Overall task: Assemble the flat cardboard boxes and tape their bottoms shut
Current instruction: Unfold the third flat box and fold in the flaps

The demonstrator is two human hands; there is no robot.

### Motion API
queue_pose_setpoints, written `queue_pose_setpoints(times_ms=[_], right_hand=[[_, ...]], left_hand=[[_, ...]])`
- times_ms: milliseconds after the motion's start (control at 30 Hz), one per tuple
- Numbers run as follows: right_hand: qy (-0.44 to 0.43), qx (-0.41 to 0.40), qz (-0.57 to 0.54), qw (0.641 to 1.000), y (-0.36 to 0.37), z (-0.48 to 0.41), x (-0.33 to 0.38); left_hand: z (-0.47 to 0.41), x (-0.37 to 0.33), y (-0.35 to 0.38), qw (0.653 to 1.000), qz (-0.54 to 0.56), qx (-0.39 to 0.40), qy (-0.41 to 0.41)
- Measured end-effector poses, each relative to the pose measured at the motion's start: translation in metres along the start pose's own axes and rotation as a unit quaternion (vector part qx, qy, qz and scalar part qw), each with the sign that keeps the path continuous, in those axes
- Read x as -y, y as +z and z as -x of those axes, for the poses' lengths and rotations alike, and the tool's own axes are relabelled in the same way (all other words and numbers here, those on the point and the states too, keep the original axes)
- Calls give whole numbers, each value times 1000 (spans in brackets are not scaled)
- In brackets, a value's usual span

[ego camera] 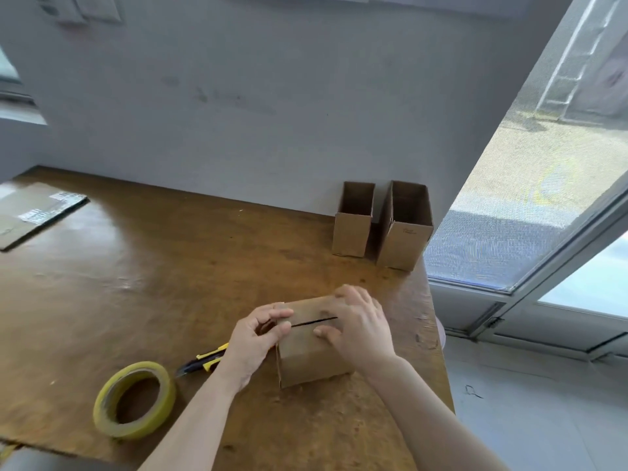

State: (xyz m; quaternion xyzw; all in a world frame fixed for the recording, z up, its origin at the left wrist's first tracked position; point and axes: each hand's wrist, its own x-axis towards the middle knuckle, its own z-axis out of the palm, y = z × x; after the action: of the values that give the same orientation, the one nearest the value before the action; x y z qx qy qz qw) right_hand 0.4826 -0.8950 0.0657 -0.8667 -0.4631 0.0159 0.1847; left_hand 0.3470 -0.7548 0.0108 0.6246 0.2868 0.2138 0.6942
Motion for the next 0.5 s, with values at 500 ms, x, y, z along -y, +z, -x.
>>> queue_pose_setpoints(times_ms=[500], right_hand=[[-77, -107, -117, 984, 44, 0, -1]], left_hand=[[48, 22, -102, 806, -490, -259, -209]])
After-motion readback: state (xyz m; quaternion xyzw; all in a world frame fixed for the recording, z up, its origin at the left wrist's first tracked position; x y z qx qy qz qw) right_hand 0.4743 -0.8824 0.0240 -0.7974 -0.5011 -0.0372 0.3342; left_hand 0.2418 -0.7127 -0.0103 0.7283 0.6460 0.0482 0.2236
